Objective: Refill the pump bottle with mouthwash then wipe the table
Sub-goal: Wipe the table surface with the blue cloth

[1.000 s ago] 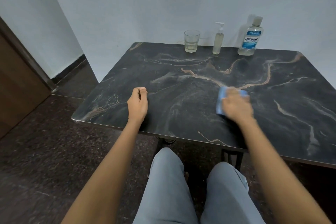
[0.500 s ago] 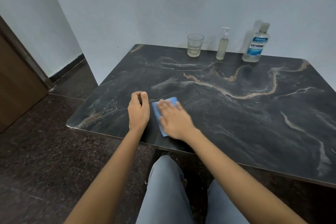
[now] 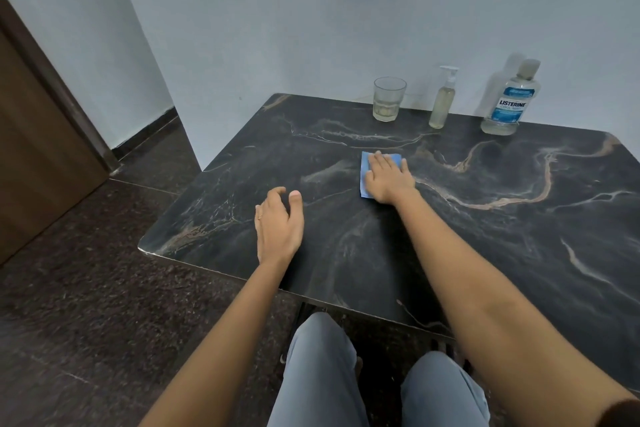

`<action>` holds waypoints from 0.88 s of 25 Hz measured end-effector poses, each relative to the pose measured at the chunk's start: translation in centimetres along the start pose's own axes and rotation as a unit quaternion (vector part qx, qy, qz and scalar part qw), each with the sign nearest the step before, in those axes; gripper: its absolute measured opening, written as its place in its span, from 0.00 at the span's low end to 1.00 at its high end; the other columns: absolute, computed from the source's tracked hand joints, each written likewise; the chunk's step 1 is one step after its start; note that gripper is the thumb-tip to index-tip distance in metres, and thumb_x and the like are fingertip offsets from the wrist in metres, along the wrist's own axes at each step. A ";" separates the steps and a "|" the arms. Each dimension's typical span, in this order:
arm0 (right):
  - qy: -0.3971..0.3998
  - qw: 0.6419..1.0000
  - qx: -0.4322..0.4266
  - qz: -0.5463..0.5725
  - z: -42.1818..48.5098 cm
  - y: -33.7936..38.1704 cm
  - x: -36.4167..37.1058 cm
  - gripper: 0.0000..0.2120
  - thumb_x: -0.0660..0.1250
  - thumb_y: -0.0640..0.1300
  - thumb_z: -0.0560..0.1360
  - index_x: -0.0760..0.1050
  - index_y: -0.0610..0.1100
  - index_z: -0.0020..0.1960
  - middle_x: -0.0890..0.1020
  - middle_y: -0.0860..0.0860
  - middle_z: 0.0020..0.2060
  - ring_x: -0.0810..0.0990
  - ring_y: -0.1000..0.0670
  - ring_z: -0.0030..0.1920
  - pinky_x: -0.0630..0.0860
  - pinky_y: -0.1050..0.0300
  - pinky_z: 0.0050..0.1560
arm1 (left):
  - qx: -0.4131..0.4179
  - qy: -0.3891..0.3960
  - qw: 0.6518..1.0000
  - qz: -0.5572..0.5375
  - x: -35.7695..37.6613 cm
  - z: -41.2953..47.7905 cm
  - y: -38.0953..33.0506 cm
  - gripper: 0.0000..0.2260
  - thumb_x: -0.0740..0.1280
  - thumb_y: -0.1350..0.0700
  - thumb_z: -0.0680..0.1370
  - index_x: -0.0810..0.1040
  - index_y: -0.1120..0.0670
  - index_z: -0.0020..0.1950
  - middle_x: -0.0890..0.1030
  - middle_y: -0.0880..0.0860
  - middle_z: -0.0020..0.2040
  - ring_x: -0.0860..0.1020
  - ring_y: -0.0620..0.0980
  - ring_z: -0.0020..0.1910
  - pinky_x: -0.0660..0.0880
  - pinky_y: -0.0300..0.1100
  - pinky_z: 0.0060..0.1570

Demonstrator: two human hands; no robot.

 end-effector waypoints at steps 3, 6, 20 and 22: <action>-0.017 0.983 -0.180 -0.034 -2.7 5.3 2.1 0.26 0.47 0.46 0.82 0.47 0.38 0.77 0.52 0.43 0.77 0.51 0.44 0.77 0.46 0.49 0.75 | -0.001 0.007 0.999 0.033 0.2 0.0 -0.6 0.24 0.53 0.43 0.81 0.67 0.57 0.71 0.76 0.55 0.66 0.66 0.55 0.72 0.49 0.49 0.76; 0.027 0.910 -0.414 -0.019 -4.5 9.5 3.7 0.25 0.51 0.46 0.82 0.51 0.46 0.77 0.55 0.49 0.77 0.53 0.50 0.77 0.48 0.48 0.75 | -0.001 0.000 1.000 0.023 0.1 0.0 -0.4 0.25 0.54 0.43 0.81 0.65 0.57 0.72 0.73 0.57 0.70 0.64 0.56 0.73 0.51 0.49 0.76; 0.000 0.982 -0.188 -0.010 4.3 10.9 2.0 0.26 0.47 0.47 0.82 0.48 0.39 0.77 0.51 0.45 0.77 0.50 0.47 0.77 0.47 0.49 0.75 | -0.021 -0.011 1.000 0.011 -0.1 0.0 -0.6 0.24 0.55 0.44 0.81 0.65 0.56 0.73 0.70 0.53 0.71 0.62 0.56 0.74 0.56 0.52 0.74; 0.023 0.939 -0.342 -0.024 1.7 15.0 3.1 0.26 0.47 0.48 0.82 0.48 0.41 0.77 0.51 0.46 0.77 0.49 0.48 0.77 0.47 0.50 0.75 | -0.009 -0.029 1.000 -0.004 -0.1 0.2 -0.4 0.20 0.56 0.45 0.81 0.69 0.56 0.68 0.74 0.50 0.62 0.69 0.54 0.68 0.61 0.53 0.71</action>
Point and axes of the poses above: each hand's wrist, its own z-axis towards the middle knuckle, its own x-axis out of the palm, y = z × x, the point moved 3 cm from there along z, towards the middle knuckle
